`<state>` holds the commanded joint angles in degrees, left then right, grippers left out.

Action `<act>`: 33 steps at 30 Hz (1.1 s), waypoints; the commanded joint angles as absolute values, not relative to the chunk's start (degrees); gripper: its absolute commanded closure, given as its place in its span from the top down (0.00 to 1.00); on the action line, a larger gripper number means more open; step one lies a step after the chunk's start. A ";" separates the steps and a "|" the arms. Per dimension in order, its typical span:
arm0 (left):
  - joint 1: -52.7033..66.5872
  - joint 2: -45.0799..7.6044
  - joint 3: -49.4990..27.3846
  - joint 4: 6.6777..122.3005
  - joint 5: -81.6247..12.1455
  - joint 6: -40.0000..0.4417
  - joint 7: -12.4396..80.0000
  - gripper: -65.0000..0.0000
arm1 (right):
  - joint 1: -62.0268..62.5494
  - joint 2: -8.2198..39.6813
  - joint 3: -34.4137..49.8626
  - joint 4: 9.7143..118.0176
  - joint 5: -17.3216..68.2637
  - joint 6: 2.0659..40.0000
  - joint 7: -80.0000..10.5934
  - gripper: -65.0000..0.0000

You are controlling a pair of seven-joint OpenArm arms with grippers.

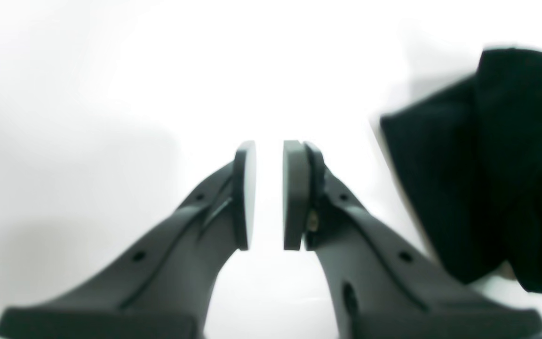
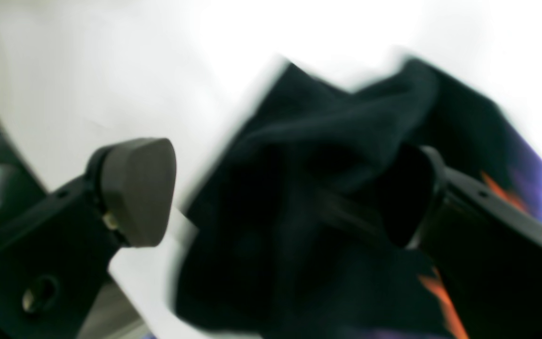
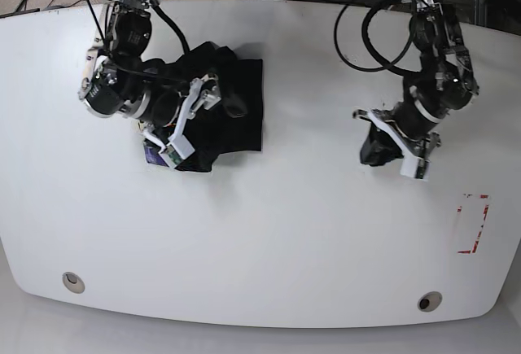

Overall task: Layout the t-shirt on the table in an organized manner, then fold the t-shirt properly
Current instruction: 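Grasp the folded black shirt bundle edges with both grippers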

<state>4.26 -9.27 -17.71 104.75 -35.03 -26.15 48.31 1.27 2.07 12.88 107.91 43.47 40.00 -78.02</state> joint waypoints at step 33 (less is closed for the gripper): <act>4.88 -9.89 -6.99 104.66 -41.45 -26.07 48.31 0.13 | -7.52 6.81 18.07 111.08 46.55 40.00 -78.02 1.00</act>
<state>4.88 -9.89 -6.99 104.66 -41.45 -26.07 48.31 -7.52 6.81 18.07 111.08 46.55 40.00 -78.02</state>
